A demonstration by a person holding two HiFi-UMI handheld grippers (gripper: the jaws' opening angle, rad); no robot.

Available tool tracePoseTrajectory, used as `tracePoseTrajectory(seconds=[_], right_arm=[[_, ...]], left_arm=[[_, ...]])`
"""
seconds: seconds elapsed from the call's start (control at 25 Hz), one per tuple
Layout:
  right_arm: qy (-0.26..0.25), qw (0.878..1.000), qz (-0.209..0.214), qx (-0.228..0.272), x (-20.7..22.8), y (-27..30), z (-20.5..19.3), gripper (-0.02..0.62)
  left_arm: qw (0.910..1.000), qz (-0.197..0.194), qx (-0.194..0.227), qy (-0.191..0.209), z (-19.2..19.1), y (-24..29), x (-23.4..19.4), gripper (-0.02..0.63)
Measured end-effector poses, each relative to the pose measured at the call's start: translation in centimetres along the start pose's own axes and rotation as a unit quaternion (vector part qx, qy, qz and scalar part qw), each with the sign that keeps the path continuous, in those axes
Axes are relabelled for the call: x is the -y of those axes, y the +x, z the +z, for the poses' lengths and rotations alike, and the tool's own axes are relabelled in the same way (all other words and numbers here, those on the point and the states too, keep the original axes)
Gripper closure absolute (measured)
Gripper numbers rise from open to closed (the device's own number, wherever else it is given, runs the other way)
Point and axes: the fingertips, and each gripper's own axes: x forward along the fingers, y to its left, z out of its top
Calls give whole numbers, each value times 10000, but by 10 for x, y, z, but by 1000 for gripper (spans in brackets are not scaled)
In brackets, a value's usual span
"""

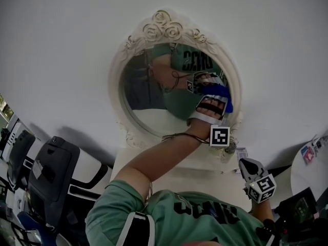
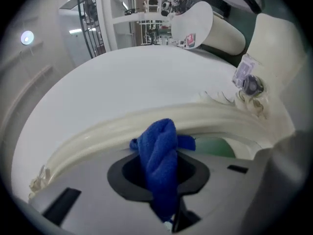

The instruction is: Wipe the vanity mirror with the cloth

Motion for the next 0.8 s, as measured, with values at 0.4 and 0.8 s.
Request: tracePoseTrajectory(seconds=[0.4, 0.8], right_arm=[[-40, 9999, 135, 63, -4, 8, 3, 583], [-422, 9971, 637, -49, -39, 41, 23, 583]], left_arm=[[9960, -450, 332, -703, -28, -42, -4, 511], [9798, -605, -1882, -317, -276, -165, 46, 511]])
